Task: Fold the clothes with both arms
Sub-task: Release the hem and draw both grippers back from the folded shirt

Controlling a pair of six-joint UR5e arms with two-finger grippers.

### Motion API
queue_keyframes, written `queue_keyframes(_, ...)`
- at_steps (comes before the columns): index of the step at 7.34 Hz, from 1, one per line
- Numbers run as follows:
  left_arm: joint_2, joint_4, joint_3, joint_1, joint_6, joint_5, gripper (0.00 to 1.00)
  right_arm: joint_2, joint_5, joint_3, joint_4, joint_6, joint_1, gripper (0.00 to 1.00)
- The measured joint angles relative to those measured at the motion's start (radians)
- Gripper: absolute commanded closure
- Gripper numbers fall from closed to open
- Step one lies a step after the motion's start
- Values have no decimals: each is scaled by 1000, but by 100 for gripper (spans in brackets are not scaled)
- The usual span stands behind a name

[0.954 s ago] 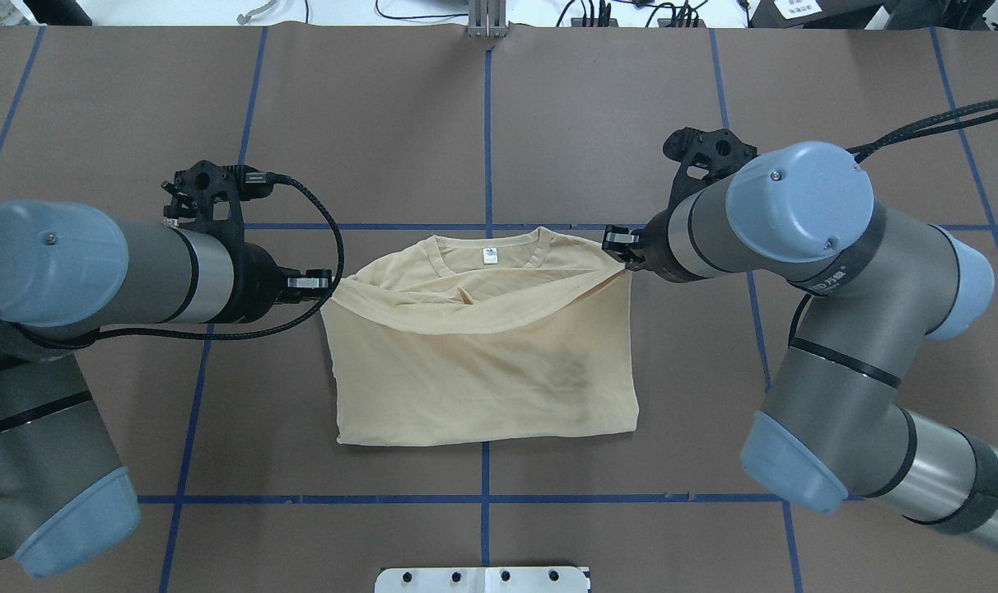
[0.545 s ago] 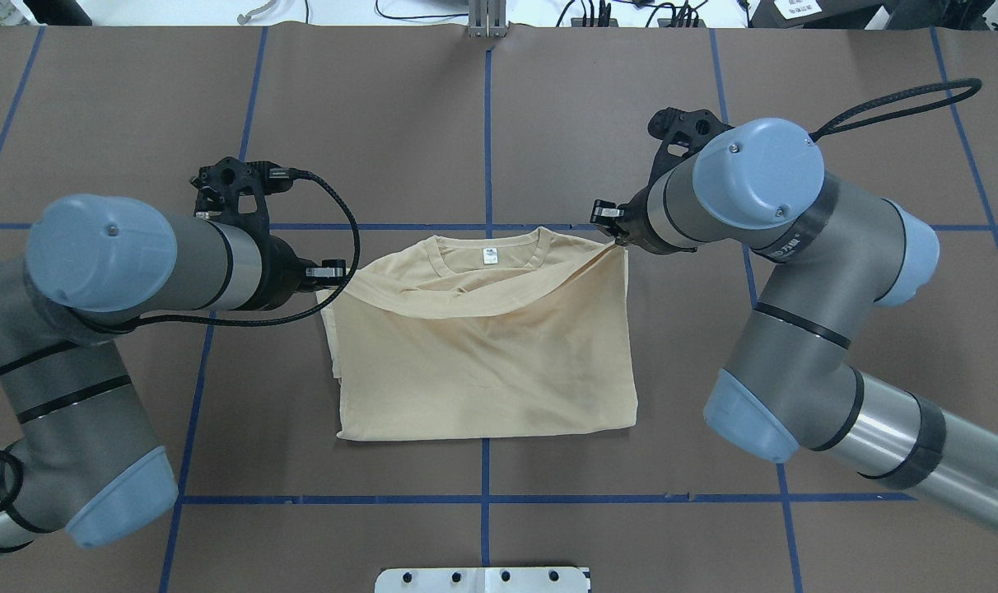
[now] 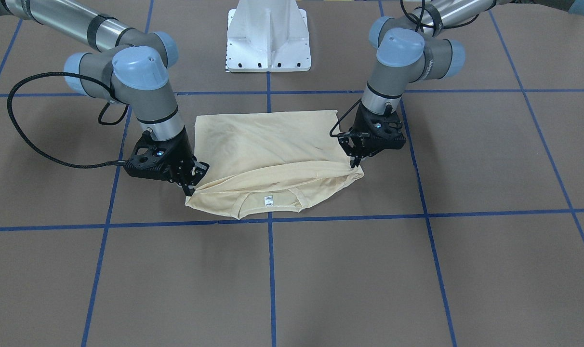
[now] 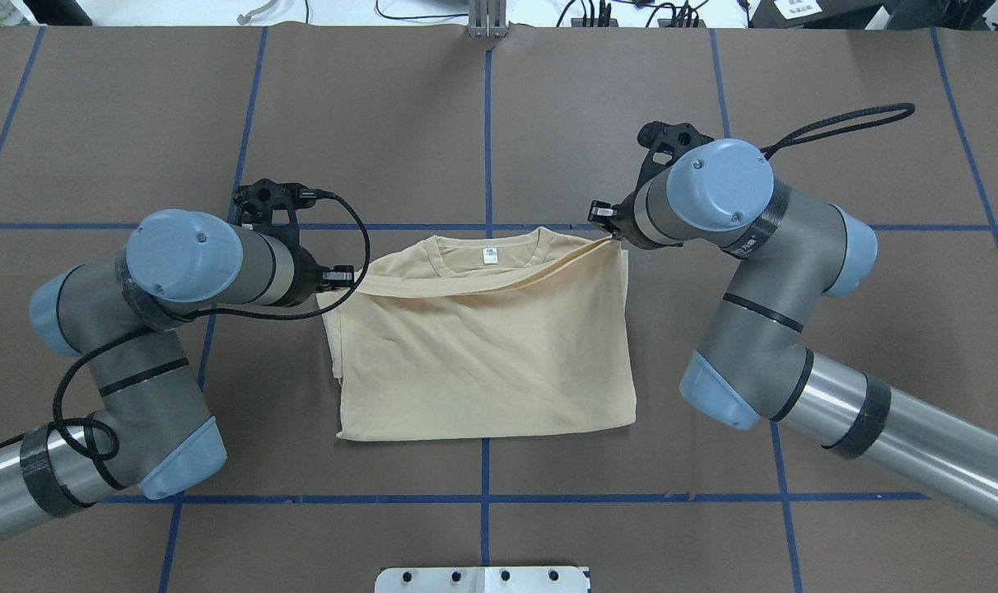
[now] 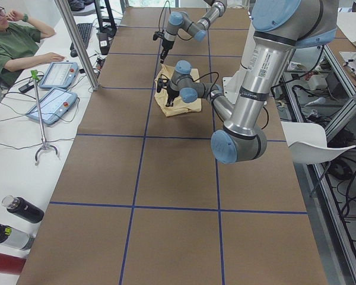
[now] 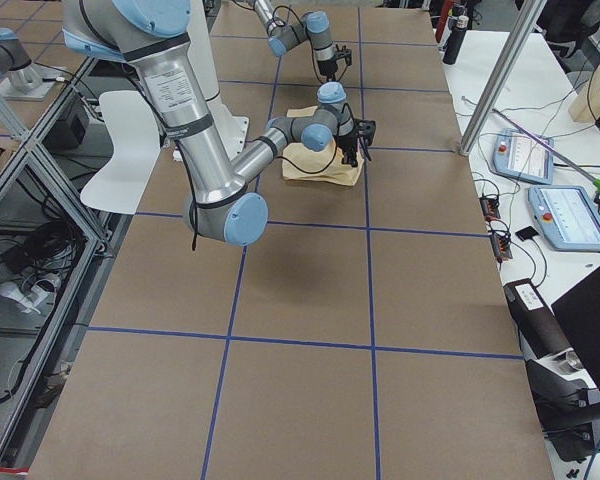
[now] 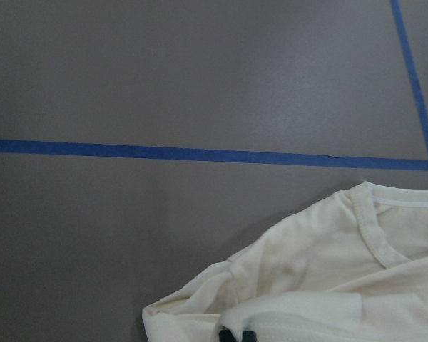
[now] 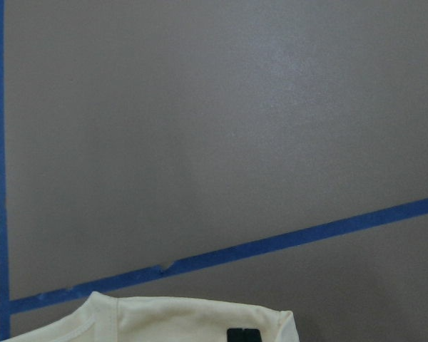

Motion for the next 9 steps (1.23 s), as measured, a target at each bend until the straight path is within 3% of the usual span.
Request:
queue_keyframes(1, 1, -25, 23, 1, 26, 0, 1, 1, -2, -14, 7, 1, -1, 2)
queue_keyframes(4, 8, -39, -17, -1, 104, -7, 0, -2, 8, -15, 16, -4, 12, 1)
queue_keyframes(8, 105, -34, -137, 71, 120, -8, 1, -45, 167, 1, 9, -75, 112, 1)
queue_keyframes(9, 116, -36, -143, 119, 80, -4, 13, -54, 172, 3, 10, -89, 117, 1)
